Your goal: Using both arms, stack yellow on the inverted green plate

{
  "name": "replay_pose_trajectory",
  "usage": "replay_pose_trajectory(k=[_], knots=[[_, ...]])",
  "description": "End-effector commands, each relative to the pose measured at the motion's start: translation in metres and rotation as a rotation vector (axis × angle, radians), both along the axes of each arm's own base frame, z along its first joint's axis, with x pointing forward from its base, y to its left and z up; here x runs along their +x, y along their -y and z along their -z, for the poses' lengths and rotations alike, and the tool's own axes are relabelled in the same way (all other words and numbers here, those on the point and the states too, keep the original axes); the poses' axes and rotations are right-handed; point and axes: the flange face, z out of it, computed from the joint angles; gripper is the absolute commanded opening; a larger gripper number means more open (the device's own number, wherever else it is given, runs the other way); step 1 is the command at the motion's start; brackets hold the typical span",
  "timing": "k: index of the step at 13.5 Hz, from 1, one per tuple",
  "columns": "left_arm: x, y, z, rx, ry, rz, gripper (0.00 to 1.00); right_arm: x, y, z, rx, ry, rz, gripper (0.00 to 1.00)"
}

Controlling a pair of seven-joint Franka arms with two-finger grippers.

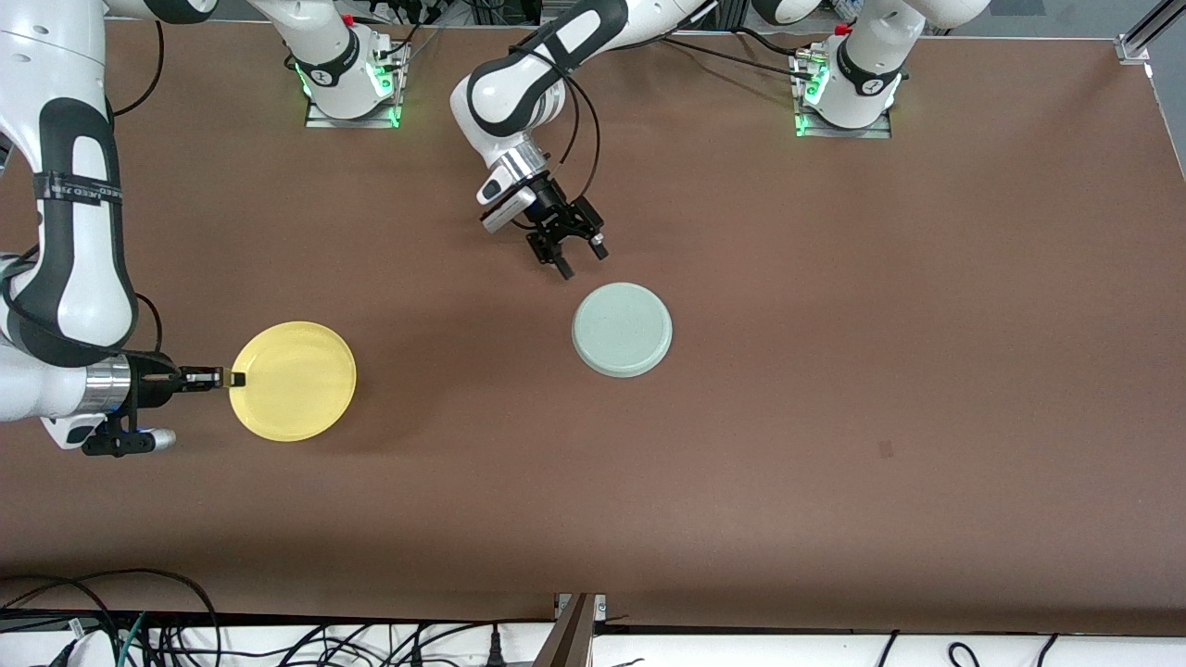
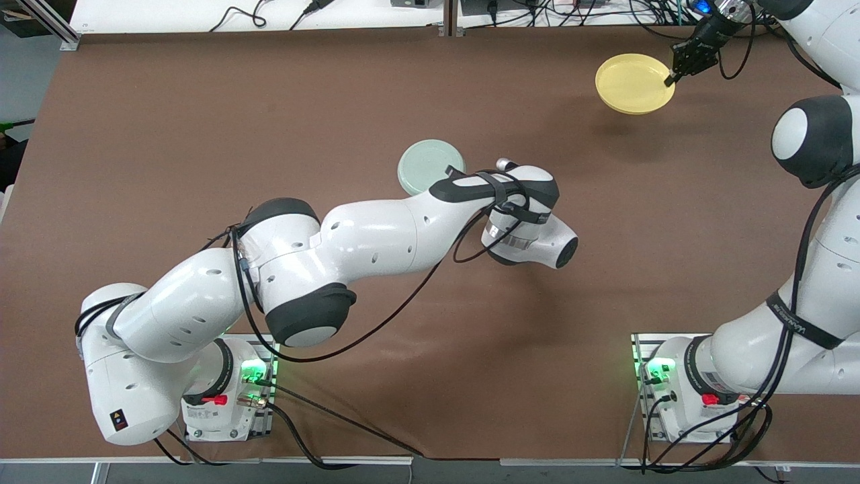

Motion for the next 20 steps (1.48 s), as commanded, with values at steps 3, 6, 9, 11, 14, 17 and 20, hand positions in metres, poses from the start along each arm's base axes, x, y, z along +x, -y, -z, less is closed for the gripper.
replay_pose_trajectory(k=[3, 6, 9, 11, 14, 17, 20], knots=[[0.051, 0.016, -0.051, -0.451, -0.057, -0.179, 1.00, -0.006, -0.003, -0.030, 0.058, 0.009, 0.000, 0.00], [0.140, -0.018, -0.096, -0.715, -0.277, -0.460, 1.00, -0.005, -0.012, -0.030, 0.066, 0.010, -0.010, 0.00], [0.222, -0.074, -0.146, -0.913, -0.398, -0.659, 1.00, -0.002, -0.037, -0.026, 0.114, 0.015, -0.017, 0.00], [0.267, -0.122, -0.183, -1.038, -0.466, -0.761, 1.00, 0.001, -0.054, -0.020, 0.166, 0.021, -0.010, 0.00], [0.313, -0.201, -0.240, -1.128, -0.544, -0.852, 1.00, 0.002, -0.095, -0.010, 0.165, 0.022, -0.010, 0.00], [0.329, -0.276, -0.296, -1.066, -0.608, -0.800, 1.00, 0.000, -0.165, -0.007, 0.121, 0.010, 0.046, 0.00], [0.324, -0.344, -0.341, -0.932, -0.738, -0.677, 1.00, -0.018, -0.239, 0.018, 0.073, 0.007, 0.099, 0.00]])
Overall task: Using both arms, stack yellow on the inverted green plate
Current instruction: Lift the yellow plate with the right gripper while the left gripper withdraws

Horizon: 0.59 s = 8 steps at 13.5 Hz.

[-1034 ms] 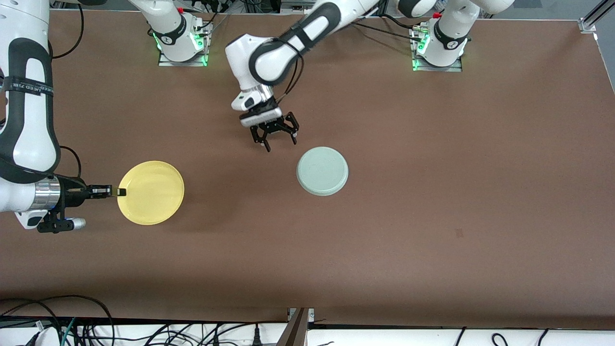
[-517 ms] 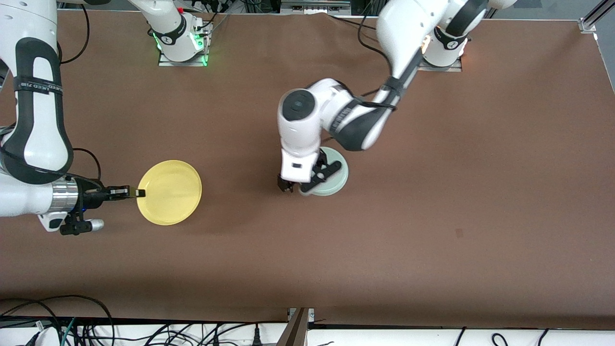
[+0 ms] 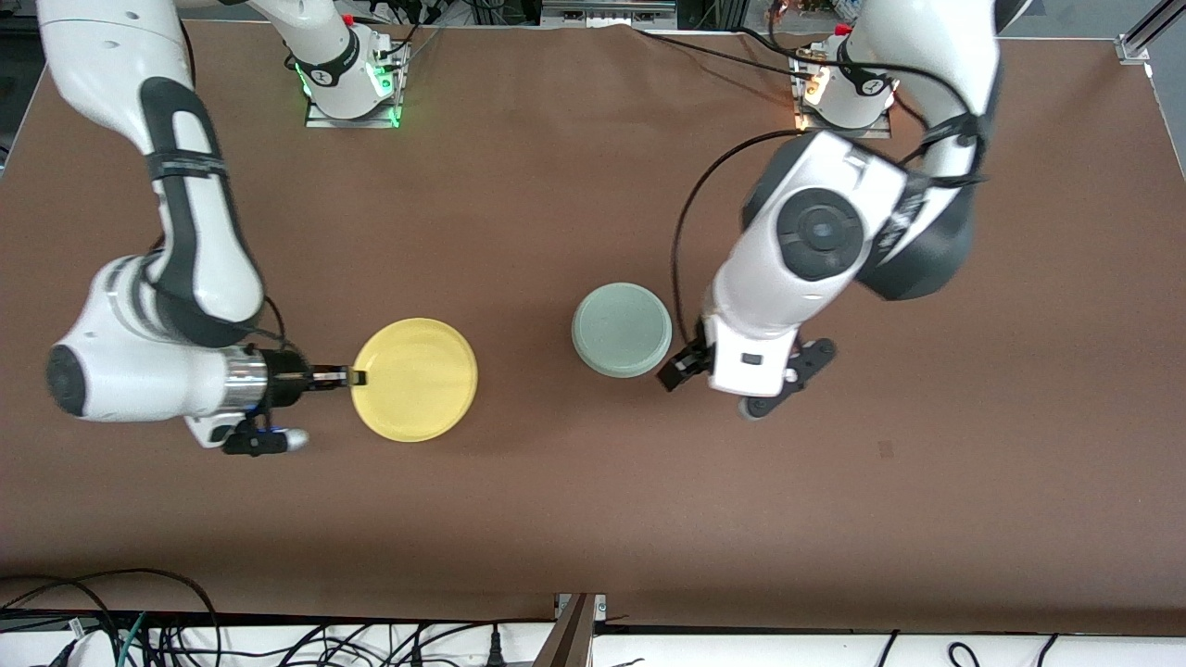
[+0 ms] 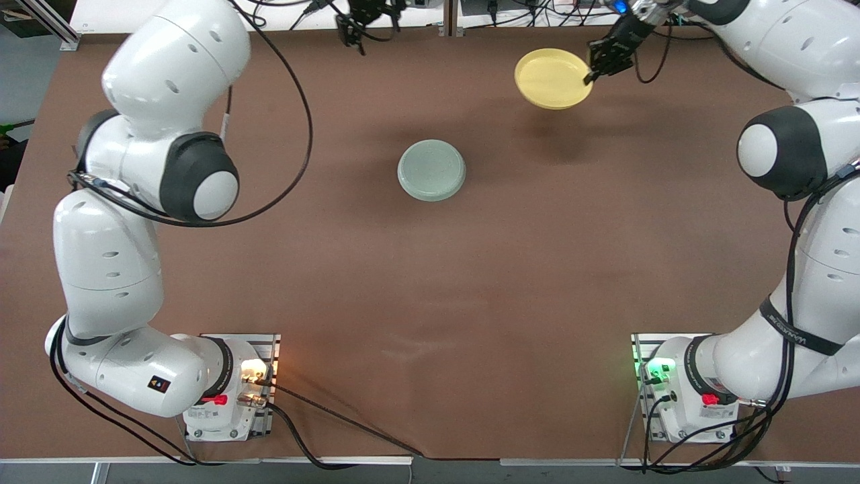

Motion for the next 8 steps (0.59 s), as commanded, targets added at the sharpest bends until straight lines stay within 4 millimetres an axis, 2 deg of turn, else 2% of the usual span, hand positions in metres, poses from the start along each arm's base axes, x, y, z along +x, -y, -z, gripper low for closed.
replay_pose_trajectory(k=[1, 3, 5, 6, 8], knots=[[-0.009, -0.061, -0.040, -0.008, -0.063, 0.197, 1.00, -0.022, -0.060, 0.018, -0.030, -0.004, 0.066, 0.00], [-0.019, -0.112, -0.082, -0.003, -0.069, 0.316, 1.00, -0.043, -0.115, 0.034, -0.055, -0.008, 0.070, 0.00], [-0.038, -0.158, -0.119, -0.007, -0.094, 0.444, 1.00, -0.067, -0.171, 0.045, -0.067, 0.009, 0.135, 0.00], [-0.046, -0.182, -0.132, -0.012, -0.117, 0.493, 1.00, -0.078, -0.195, 0.047, -0.070, 0.019, 0.137, 0.00], [-0.063, -0.216, -0.147, 0.006, -0.131, 0.533, 1.00, -0.100, -0.230, 0.062, -0.084, 0.007, 0.104, 0.00]])
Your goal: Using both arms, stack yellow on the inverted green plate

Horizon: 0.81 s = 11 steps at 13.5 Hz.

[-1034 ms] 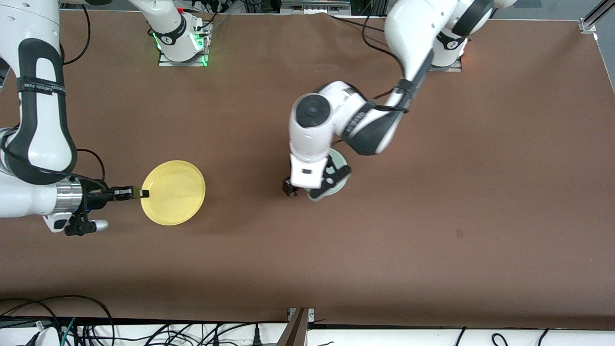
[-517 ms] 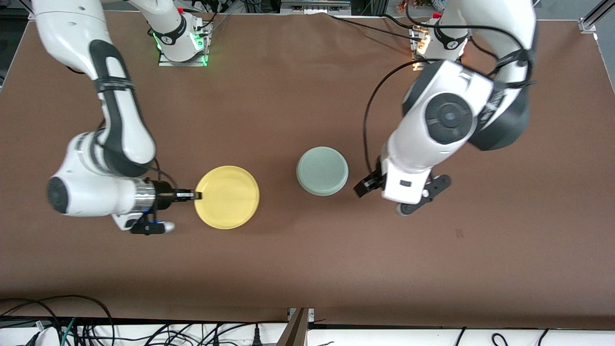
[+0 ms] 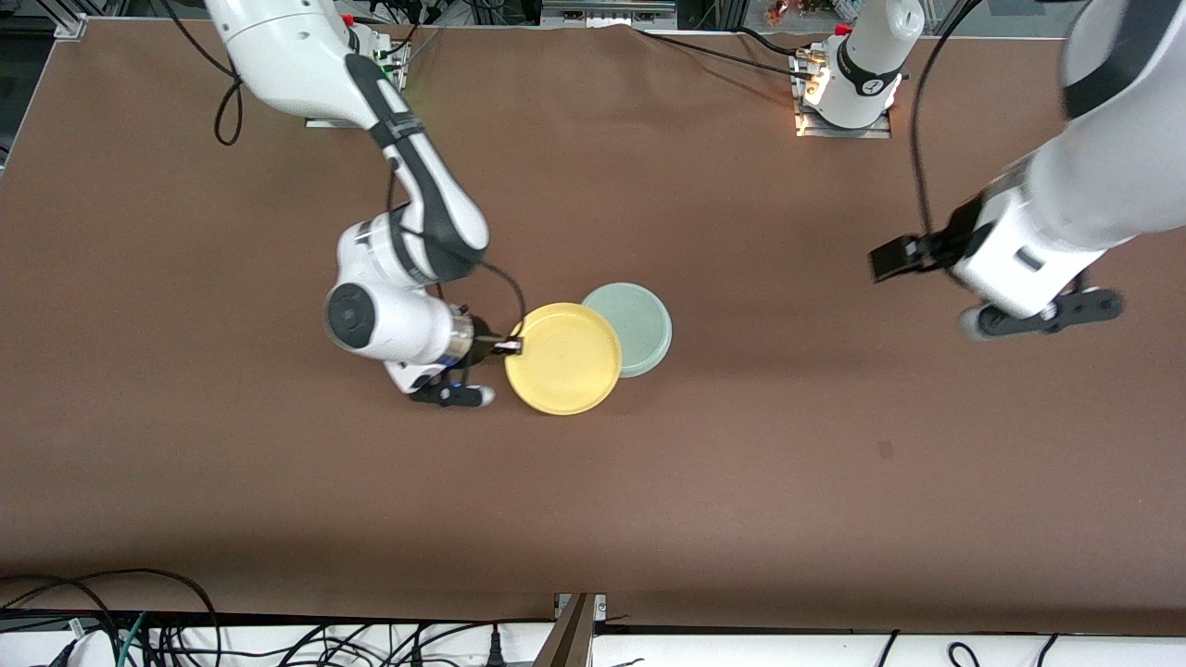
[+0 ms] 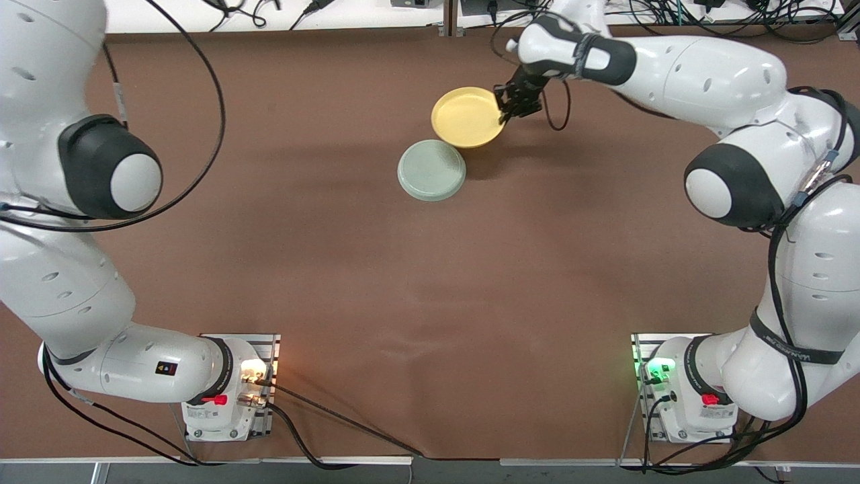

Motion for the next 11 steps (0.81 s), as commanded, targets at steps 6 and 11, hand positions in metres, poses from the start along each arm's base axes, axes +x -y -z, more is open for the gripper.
replay_pose_trajectory(k=[6, 11], knots=[[-0.098, -0.101, 0.010, 0.017, 0.114, 0.109, 1.00, -0.076, -0.076, 0.046, -0.027, 0.054, 0.000, 0.00], [-0.087, -0.105, 0.023, 0.043, 0.156, 0.113, 1.00, -0.086, -0.083, 0.055, -0.038, 0.043, -0.003, 0.00]])
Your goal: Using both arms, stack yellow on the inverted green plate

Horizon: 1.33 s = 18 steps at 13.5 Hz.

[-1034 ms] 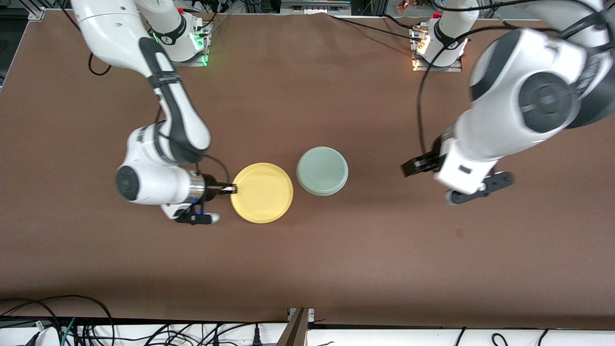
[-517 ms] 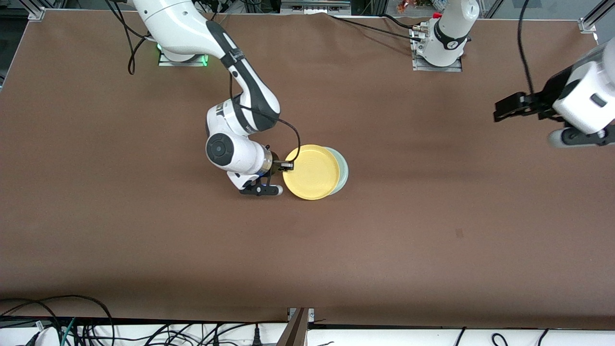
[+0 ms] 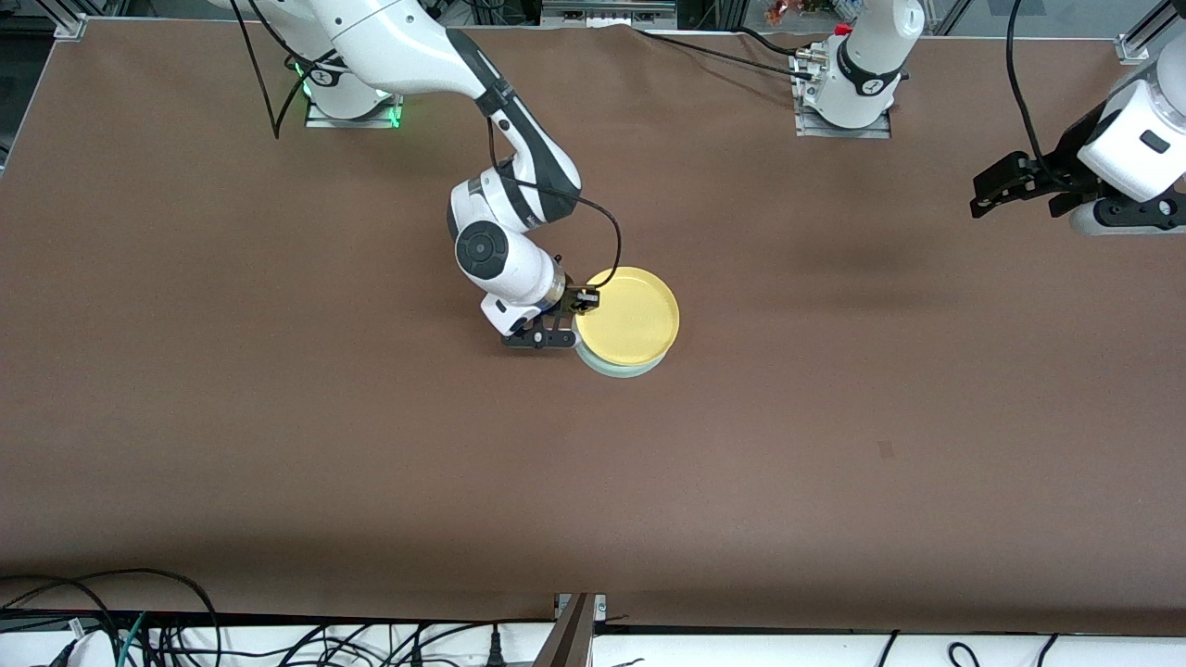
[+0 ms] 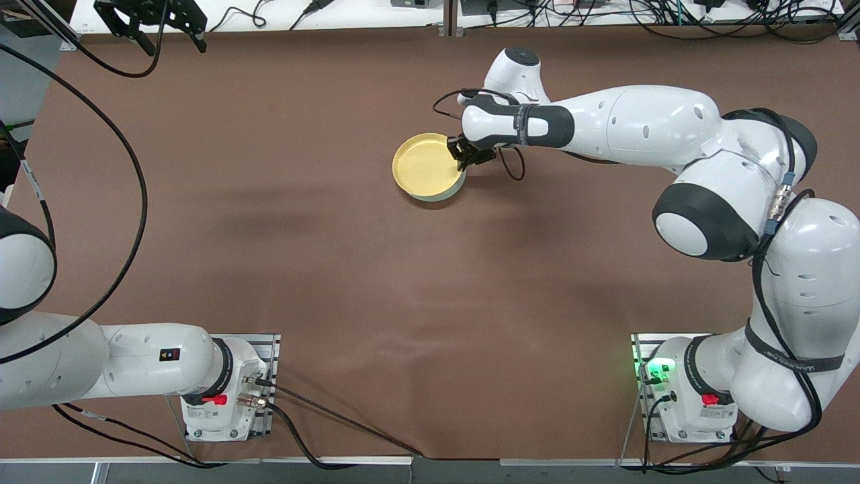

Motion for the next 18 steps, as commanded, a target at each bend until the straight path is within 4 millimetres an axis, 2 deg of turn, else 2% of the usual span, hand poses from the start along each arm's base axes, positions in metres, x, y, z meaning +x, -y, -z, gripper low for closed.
replay_pose_trajectory(k=[1, 6, 7, 8, 10, 12, 14, 17, 18], knots=[[0.005, -0.002, -0.007, 0.034, 0.040, 0.025, 1.00, 0.000, 0.006, 0.001, 0.005, -0.001, 0.022, 0.00], [0.015, -0.008, -0.014, 0.032, 0.069, 0.022, 1.00, 0.002, 0.009, 0.009, 0.001, 0.006, 0.030, 0.00], [0.024, -0.009, -0.016, 0.027, 0.082, 0.017, 1.00, 0.003, 0.008, 0.010, 0.003, 0.013, 0.036, 0.37], [0.033, -0.012, -0.017, 0.023, 0.085, -0.001, 1.00, 0.004, 0.009, 0.010, 0.002, 0.016, 0.038, 0.99], [0.035, -0.016, -0.019, 0.025, 0.069, -0.006, 1.00, 0.006, 0.006, 0.003, 0.011, 0.025, 0.035, 1.00], [0.036, -0.028, -0.019, 0.023, 0.069, -0.028, 1.00, 0.016, 0.014, -0.019, 0.024, 0.049, 0.034, 1.00], [0.042, -0.020, -0.003, 0.021, 0.037, -0.010, 1.00, 0.038, 0.039, -0.049, 0.008, 0.063, 0.051, 1.00], [0.044, -0.010, -0.011, 0.015, 0.063, 0.007, 1.00, 0.075, 0.086, -0.093, -0.054, 0.035, -0.002, 1.00], [0.046, -0.008, -0.021, 0.015, 0.086, 0.009, 1.00, 0.088, 0.103, -0.108, -0.068, 0.032, -0.029, 1.00]])
